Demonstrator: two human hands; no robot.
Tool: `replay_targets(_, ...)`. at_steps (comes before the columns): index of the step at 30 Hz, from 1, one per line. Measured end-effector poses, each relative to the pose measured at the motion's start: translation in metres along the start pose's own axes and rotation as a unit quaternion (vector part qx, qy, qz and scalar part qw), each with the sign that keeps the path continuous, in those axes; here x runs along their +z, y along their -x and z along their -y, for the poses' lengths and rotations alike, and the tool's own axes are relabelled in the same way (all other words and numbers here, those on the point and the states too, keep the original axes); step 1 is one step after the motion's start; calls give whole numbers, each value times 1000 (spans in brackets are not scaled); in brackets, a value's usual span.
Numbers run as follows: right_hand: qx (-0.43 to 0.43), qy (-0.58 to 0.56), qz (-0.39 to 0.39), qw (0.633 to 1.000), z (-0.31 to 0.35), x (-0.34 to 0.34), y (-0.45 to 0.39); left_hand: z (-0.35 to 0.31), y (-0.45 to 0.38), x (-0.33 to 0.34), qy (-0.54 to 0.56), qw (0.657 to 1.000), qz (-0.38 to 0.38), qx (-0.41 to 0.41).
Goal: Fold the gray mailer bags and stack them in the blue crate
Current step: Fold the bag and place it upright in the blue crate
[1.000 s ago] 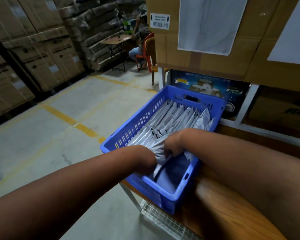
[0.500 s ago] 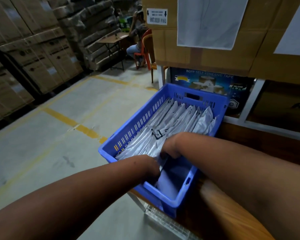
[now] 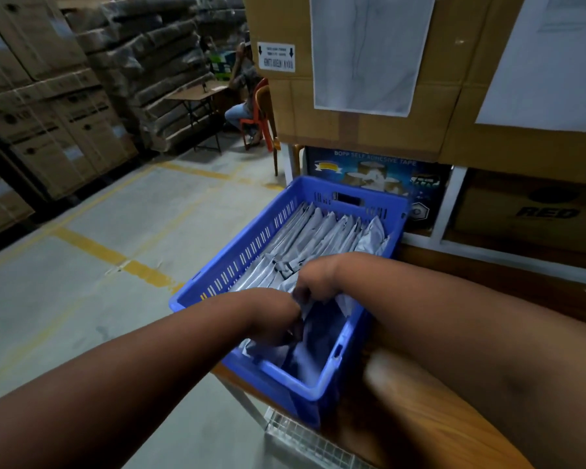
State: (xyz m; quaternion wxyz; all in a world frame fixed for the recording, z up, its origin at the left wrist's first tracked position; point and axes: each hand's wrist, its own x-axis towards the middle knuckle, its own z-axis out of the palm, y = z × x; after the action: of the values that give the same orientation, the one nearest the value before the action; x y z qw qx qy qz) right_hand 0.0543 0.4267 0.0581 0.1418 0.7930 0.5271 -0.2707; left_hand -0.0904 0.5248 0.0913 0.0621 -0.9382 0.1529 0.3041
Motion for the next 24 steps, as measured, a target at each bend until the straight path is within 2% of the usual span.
replay_targets(4, 17, -11, -86, 996, -12, -20, 74, -21, 2, -45, -6, 999, -50, 14)
replay_targets(8, 74, -33, -184, 980, -40, -9, 149, -44, -10, -87, -14, 990, -137, -24)
replay_targets(12, 188, -70, -291, 936, -70, 35, 226, -101, -35, -124, -36, 976, -209, -53)
replay_targets(15, 257, -120, -357, 890, -86, 89, 284, -157, -59, -137, -4, 966, -257, -42)
replay_targets(17, 301, -153, -349, 874, -95, 132, 320, -201, -81, -137, 23, 964, -264, -33)
replay_targets(24, 387, -198, -243, 867, -117, 265, 409, -361, -145, -119, 33, 975, -218, 29)
